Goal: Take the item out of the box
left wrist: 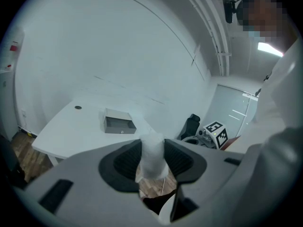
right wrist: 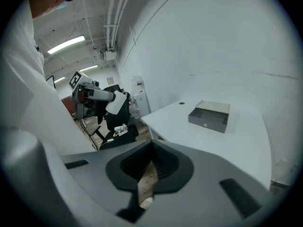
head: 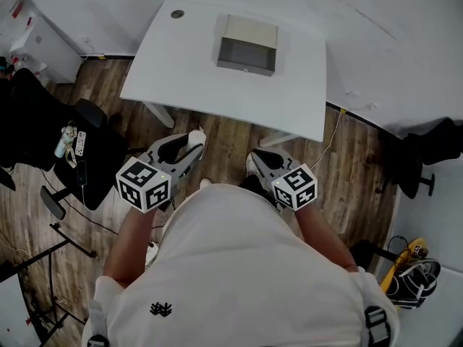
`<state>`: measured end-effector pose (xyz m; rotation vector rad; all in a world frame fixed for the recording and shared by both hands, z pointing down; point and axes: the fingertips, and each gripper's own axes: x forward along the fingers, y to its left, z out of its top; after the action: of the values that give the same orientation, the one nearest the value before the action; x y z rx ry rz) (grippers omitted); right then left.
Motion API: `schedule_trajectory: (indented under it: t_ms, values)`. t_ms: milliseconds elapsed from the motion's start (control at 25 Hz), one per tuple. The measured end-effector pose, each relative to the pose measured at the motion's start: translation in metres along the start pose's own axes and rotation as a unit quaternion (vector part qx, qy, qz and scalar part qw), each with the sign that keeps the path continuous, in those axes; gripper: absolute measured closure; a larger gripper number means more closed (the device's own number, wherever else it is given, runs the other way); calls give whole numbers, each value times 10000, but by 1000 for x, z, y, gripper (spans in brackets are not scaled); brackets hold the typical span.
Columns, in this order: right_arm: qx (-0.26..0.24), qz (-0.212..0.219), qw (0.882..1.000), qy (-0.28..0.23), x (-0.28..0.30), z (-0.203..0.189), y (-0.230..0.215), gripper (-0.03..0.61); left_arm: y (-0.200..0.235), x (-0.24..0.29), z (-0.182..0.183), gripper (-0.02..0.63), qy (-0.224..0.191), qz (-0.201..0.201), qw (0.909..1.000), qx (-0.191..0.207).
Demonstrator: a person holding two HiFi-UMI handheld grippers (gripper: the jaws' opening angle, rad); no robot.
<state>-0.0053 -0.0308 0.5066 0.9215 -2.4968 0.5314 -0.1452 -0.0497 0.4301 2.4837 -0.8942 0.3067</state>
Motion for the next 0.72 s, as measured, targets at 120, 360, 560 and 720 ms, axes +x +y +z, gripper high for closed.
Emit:
schedule_trajectory:
  t_ms: [120, 360, 560, 720]
  values:
    - [16, -24, 10000, -15, -4, -2, -2, 571, -4, 2, 0, 453, 12, -8, 10000, 16]
    - [36, -47, 10000, -25, -6, -3, -3, 571, -7, 1, -2, 453, 36, -22, 10000, -5]
    - [71, -54, 10000, -32, -5, -5, -3, 572, -12, 0, -4, 453, 71, -45, 10000, -23]
    - [94, -72, 9999, 11, -4, -9, -7, 572, -17, 3, -3, 453, 97, -57, 9999, 5]
